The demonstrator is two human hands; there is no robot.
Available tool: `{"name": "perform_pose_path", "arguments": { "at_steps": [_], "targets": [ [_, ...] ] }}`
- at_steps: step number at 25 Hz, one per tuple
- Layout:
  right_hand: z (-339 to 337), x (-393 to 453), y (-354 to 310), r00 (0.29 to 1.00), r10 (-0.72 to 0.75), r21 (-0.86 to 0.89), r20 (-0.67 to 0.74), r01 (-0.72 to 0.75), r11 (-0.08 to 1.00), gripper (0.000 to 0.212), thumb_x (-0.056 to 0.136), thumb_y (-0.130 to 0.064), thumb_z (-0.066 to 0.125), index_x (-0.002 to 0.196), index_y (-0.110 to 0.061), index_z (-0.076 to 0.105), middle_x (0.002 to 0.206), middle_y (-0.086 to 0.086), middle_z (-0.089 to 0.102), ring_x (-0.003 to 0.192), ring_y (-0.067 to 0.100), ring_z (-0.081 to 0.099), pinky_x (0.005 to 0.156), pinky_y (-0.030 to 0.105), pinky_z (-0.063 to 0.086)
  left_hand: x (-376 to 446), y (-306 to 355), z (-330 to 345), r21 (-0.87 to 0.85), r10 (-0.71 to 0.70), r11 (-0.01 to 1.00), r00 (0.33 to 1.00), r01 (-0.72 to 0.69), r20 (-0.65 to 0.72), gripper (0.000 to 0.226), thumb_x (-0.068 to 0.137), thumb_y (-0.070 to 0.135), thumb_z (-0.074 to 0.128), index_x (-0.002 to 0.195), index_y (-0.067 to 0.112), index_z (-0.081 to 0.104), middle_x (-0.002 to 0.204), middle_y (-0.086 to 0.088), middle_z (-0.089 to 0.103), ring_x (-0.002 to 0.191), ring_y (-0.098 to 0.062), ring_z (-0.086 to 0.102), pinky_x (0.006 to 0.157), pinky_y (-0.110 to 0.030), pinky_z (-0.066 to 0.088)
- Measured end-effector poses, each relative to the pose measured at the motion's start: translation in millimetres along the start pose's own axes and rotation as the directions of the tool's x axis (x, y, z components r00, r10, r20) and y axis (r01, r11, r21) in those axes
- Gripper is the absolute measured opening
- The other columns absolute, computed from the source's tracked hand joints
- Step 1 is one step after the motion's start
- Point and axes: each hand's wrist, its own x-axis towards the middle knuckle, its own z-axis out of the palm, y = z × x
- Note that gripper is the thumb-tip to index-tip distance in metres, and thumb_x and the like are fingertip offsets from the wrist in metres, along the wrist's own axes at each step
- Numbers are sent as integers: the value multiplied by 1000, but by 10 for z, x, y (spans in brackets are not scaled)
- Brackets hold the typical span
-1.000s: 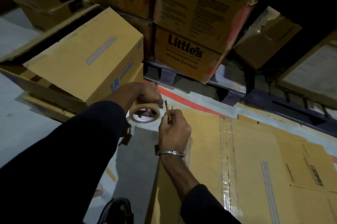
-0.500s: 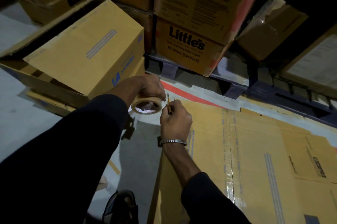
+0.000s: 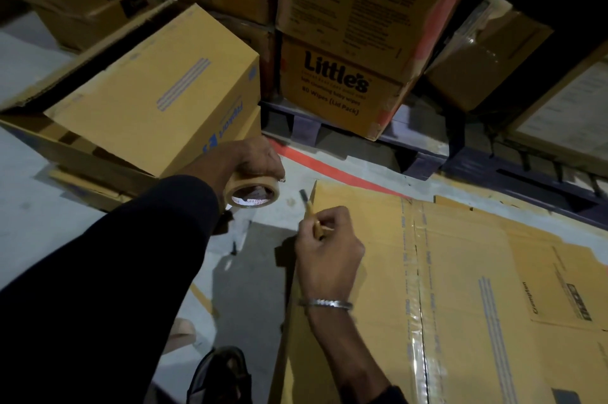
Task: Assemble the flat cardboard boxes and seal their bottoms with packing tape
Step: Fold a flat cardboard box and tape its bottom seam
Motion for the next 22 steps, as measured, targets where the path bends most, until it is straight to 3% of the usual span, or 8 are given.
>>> {"name": "perform_pose_path", "arguments": {
  "at_steps": [3,6,9,12,15,19,21,22],
  "targets": [
    [-108,336,19,988,148,164,33,-151,975,25,94,-8,59,106,-30,58,81,-9,72,76,8,70,71,37,59,-83,-34,-30,-112,-3,994,1000,3,6,8,90,33,78,87,31,85,105,3,78,99,-21,70,88,-37,58],
    [-46,781,92,991,49,-125,121,-34,992,26,96,-6,55,109,-19,74,108,3,64,99,17,61,90,24,46,-95,-43,-71,-189,-24,982,999,17,-33,18,88,41,77,100,28,84,108,-1,77,98,-23,72,87,-38,60],
    [209,1017,126,985,-27,-369,173,90,925,34,101,-25,48,119,-7,70,112,8,53,107,28,54,89,36,44,-87,-38,-68,-271,-6,962,997,-16,-79,17,86,42,80,98,32,85,109,1,77,100,-22,71,88,-37,59],
    [460,1042,100,998,21,-584,61,19,812,58,98,-56,46,122,-8,67,120,9,54,113,31,49,88,43,41,-60,-41,-36,-348,3,937,995,-37,-98,13,87,38,81,97,30,85,109,1,78,101,-21,71,89,-35,60],
    [573,982,92,997,-3,-731,81,62,680,55,91,-57,56,119,-11,65,122,8,51,113,30,45,87,44,38,-11,-55,-13,-382,7,923,995,-43,-96,9,89,29,79,97,27,84,112,1,77,105,-22,69,93,-39,60],
    [625,1010,66,983,82,-764,162,72,642,58,80,-45,73,127,-15,59,125,6,45,114,29,40,82,42,30,1,-33,15,-437,0,898,993,-50,-115,6,95,20,71,96,22,77,111,-2,72,96,-22,64,80,-34,52],
    [584,1036,58,970,112,-738,218,89,669,75,72,-53,80,132,-16,54,127,5,41,115,28,39,81,41,29,-29,23,-13,-488,-16,871,989,-60,-150,6,94,27,73,89,23,74,103,-3,73,87,-20,63,75,-31,49],
    [504,1018,60,966,111,-675,234,79,734,85,68,-62,81,134,-17,51,130,4,39,118,27,39,84,42,33,-67,83,-41,-515,-13,854,988,-70,-155,15,92,36,76,87,23,72,94,-2,71,81,-19,62,71,-30,47]
  ]
}}
